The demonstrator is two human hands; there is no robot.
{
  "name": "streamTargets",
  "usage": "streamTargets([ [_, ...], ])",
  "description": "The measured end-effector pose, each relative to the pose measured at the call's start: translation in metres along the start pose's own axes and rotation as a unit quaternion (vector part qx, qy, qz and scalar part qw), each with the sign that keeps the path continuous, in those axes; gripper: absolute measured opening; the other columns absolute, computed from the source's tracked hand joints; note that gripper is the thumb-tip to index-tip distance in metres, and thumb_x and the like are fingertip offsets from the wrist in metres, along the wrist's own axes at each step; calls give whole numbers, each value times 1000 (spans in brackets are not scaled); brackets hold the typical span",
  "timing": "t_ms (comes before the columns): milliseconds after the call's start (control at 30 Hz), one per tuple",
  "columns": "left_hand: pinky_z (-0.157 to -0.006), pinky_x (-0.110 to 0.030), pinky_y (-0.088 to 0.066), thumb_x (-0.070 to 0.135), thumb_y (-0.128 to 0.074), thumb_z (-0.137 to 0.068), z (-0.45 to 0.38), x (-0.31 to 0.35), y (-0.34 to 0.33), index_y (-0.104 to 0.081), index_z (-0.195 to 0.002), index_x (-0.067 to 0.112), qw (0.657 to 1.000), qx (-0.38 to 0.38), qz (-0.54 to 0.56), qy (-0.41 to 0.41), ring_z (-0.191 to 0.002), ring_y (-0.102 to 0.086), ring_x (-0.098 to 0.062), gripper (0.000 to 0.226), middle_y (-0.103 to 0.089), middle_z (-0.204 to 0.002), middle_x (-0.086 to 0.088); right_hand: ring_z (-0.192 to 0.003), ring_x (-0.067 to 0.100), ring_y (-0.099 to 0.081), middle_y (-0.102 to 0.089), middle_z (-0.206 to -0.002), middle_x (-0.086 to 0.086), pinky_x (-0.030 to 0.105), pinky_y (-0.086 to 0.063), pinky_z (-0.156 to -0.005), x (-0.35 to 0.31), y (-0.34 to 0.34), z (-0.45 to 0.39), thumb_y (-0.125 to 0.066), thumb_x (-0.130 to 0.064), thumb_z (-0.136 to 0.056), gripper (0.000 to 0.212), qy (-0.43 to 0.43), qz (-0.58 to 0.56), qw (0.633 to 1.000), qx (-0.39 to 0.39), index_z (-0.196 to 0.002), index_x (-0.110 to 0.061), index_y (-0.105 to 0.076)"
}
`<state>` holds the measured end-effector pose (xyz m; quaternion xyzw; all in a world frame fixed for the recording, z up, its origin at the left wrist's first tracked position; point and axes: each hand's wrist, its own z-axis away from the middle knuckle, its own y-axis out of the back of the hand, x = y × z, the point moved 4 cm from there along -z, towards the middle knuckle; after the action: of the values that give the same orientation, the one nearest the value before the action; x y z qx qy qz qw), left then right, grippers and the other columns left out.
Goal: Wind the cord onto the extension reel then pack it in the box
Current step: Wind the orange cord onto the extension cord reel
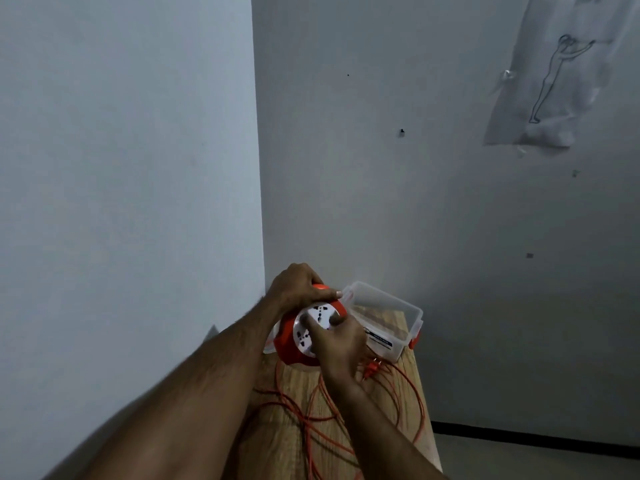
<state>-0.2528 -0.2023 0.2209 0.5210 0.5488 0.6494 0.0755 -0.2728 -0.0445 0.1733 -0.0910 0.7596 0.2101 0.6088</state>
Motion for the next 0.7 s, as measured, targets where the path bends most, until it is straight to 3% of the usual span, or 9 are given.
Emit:
streamTargets([
  [67,-56,-21,-51,75,-72,-68,0,1,-4,-80,-86,22,1000,-4,-1,-2,-64,-70,-9,56,-74,-76,11,-66,10,-74,-74,-84,4,23,-59,-53,10,-6,2,-87,-39,-72,31,-170,-113,979,5,-78,-21,-63],
  [133,-58,-23,-55,74,-72,-69,0,-1,-5,-80,-86,22,1000,-11,0,-4,-63,-70,-9,56,-74,-76,12,-75,20,-76,-72,-87,6,32,-63,-59,15,-10,4,-87,-36,-75,33,-244,-153,958,-17,-82,-19,-59],
  [200,-59,-27,-59,75,-71,-69,0,-5,-2,-80,-81,22,1000,-11,23,3,-59,-70,-9,54,-75,-71,9,-79,17,-75,-71,-88,-2,18,-58,-57,9,-1,4,-85,-34,-78,32,-154,-102,983,-13,-89,-14,-62],
  [267,-59,-28,-59,75,-71,-69,0,-9,5,-79,-76,23,998,-1,53,16,-56,-70,-9,53,-74,-66,10,-79,8,-70,-66,-87,-13,7,-48,-57,-7,13,5,-81,-27,-82,25,96,52,994,6,-97,-17,-63],
  [367,-64,-31,-61,74,-71,-70,-1,-10,13,-79,-76,24,999,0,40,15,-59,-70,-9,51,-74,-69,9,-97,16,-66,-67,-112,1,25,-56,-81,-19,13,12,-80,-21,-80,40,435,284,852,-67,-116,-19,-62],
  [433,-68,-33,-62,73,-71,-71,-1,-7,14,-80,-80,22,1000,-4,27,10,-63,-70,-10,53,-75,-73,7,-116,28,-59,-59,-129,11,44,-54,-92,-15,6,11,-82,-27,-74,66,480,401,771,-123,-133,-21,-53],
  [467,-70,-34,-62,73,-72,-71,-1,-5,14,-80,-81,21,1000,-5,27,11,-65,-70,-11,54,-76,-76,6,-120,32,-56,-56,-133,13,47,-53,-92,-14,6,9,-82,-31,-72,76,463,435,761,-133,-139,-20,-48],
  [567,-74,-38,-62,71,-74,-71,0,0,11,-81,-84,19,1000,-10,29,5,-69,-71,-14,54,-77,-80,3,-120,33,-55,-51,-136,14,45,-54,-89,-17,7,2,-74,-40,-73,83,412,451,782,-126,-146,-18,-40],
  [700,-76,-40,-62,70,-74,-71,1,5,9,-81,-85,16,999,-15,45,5,-72,-72,-16,56,-77,-80,1,-107,29,-62,-53,-128,12,41,-59,-81,-19,5,5,-77,-42,-72,74,415,415,802,-108,-136,-18,-49],
])
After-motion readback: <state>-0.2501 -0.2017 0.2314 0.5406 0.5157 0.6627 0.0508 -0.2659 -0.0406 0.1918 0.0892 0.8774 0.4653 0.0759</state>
